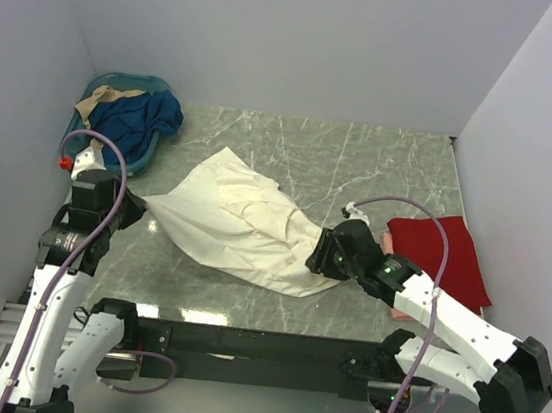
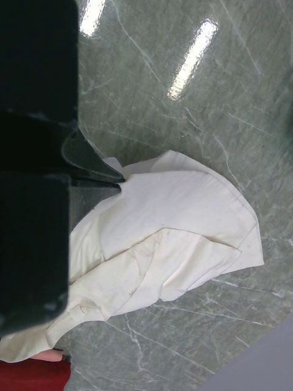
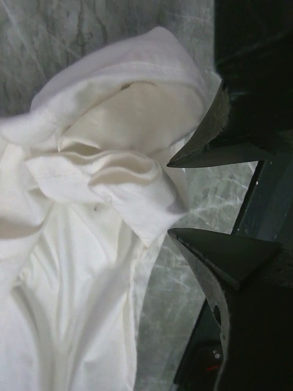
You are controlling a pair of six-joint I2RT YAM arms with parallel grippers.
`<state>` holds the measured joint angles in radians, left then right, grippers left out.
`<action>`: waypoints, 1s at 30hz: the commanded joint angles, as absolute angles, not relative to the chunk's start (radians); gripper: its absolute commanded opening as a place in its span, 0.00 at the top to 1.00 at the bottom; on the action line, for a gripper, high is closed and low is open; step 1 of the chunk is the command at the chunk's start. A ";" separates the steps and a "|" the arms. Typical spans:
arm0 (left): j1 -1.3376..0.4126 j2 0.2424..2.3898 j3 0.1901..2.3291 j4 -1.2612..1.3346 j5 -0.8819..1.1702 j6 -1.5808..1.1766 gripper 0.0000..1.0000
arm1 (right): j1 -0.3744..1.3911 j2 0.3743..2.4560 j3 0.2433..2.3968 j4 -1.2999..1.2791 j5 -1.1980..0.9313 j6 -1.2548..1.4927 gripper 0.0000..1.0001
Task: Fold and stack the t-shirts
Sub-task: Flatten the tshirt out
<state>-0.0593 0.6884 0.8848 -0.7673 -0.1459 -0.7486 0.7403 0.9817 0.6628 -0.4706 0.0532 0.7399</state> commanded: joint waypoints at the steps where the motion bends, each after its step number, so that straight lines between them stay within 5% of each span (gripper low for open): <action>1: -0.052 0.689 0.888 -0.722 -0.130 -0.739 0.99 | 0.749 1.002 0.675 -0.437 0.143 0.759 0.49; 9: -0.052 0.699 0.865 -0.690 -0.106 -0.745 0.99 | 0.746 1.115 0.690 -0.354 0.146 0.764 0.53; 14: -0.052 0.744 0.880 -0.646 -0.075 -0.755 1.00 | 0.694 1.154 0.790 -0.377 0.138 0.724 1.00; 20: -0.052 0.856 0.992 -0.572 -0.034 -0.775 1.00 | 0.557 1.095 0.995 -0.448 0.121 0.651 1.00; 30: -0.054 0.963 1.537 -0.617 -0.021 -0.799 1.00 | 0.483 0.967 1.391 -0.593 0.288 0.566 1.00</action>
